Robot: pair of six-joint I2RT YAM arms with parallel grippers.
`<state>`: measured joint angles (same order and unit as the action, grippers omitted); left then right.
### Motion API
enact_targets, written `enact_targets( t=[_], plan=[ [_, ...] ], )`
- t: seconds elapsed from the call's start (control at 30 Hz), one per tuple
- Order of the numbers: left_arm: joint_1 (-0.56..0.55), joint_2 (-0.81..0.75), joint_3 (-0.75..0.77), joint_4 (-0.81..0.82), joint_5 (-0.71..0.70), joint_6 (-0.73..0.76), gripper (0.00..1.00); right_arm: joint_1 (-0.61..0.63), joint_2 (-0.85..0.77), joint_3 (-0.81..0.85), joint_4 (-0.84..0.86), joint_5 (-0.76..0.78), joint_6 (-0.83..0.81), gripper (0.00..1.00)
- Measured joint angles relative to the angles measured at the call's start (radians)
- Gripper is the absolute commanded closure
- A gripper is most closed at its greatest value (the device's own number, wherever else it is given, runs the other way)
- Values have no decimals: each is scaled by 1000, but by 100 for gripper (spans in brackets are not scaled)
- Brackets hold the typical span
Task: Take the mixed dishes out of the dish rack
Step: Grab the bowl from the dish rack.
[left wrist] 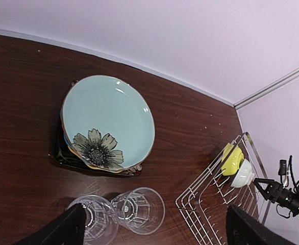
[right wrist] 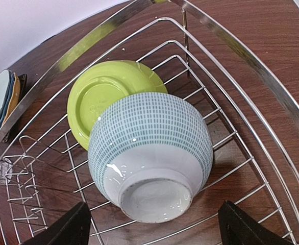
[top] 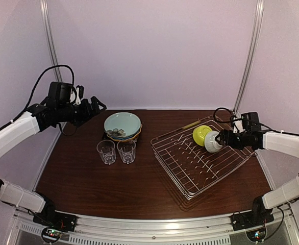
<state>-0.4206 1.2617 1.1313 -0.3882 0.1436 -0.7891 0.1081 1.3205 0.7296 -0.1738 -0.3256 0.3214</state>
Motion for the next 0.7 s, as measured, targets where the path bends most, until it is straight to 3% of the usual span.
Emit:
enact_targets(
  t=[0.7],
  plan=[
    [0,0,-12,23,12,-2,3,-14,88,-3,60,-49,-4,31]
  ],
)
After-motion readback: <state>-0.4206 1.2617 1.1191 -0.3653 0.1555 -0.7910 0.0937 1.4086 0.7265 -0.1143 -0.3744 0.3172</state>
